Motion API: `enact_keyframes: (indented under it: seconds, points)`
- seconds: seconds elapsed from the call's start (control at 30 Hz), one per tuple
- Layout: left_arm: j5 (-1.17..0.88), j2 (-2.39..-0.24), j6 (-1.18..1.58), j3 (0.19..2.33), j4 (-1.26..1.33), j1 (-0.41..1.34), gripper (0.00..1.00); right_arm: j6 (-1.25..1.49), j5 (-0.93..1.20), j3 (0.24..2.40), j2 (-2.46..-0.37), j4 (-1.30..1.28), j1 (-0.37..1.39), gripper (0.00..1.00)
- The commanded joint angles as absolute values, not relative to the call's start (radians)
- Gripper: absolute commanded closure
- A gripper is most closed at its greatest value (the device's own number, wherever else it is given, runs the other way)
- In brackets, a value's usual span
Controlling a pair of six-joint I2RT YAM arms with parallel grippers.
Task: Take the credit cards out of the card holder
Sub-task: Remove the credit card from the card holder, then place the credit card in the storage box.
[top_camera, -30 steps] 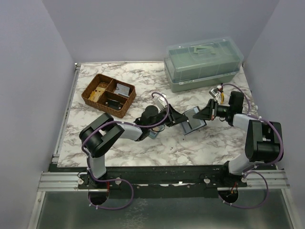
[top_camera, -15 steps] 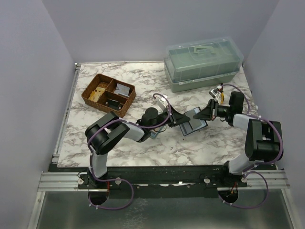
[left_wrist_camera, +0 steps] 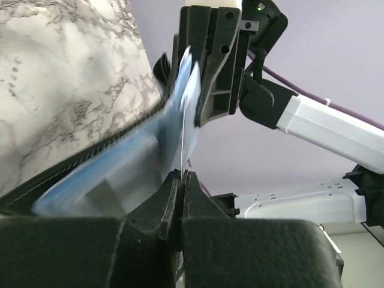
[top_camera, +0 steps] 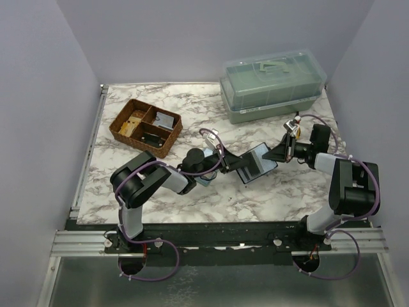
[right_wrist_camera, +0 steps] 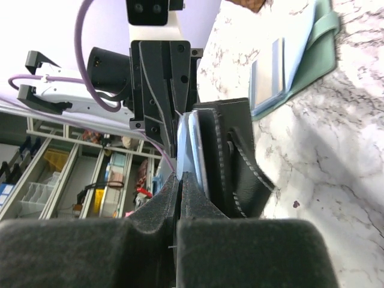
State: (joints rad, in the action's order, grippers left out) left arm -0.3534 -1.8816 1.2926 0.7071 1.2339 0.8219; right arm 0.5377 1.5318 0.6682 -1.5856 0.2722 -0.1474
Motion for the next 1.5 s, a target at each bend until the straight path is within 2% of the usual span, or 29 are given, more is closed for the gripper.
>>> enact_keyframes:
  seconds: [0.0, 0.4, 0.57, 0.77, 0.93, 1.13, 1.3, 1.47]
  points:
    - [-0.397, -1.840, 1.255, 0.676, 1.279, 0.793, 1.00, 0.529, 1.555, 0.670, -1.575, 0.288, -0.180, 1.00]
    - [-0.446, -1.798, 1.234, 0.633, 1.268, 0.744, 1.00, 0.505, 1.556, 0.670, -1.562, 0.277, -0.180, 1.00]
    - [-0.465, -1.748, 1.215, 0.605, 1.196, 0.713, 1.00, 0.321, 1.507, 0.721, -1.549, 0.073, -0.181, 1.00]
    - [-0.480, -1.608, 1.120, 0.621, 0.885, 0.639, 1.00, 0.092, 1.415, 0.791, -1.545, -0.167, -0.181, 1.00]
    - [-0.450, -1.476, 1.098, 0.624, 0.656, 0.544, 1.00, 0.010, 1.356, 0.821, -1.536, -0.247, -0.179, 1.00]
    - [-0.473, -1.339, 1.017, 0.692, 0.314, 0.350, 1.00, -0.061, 1.315, 0.840, -1.524, -0.293, -0.178, 1.00]
    - [-0.394, -1.246, 1.043, 0.711, 0.159, 0.194, 1.00, -0.097, 1.298, 0.857, -1.525, -0.324, -0.177, 1.00]
    - [-0.216, -1.204, 1.042, 0.750, -0.019, 0.124, 1.00, -0.138, 1.288, 0.879, -1.528, -0.369, -0.177, 1.00]
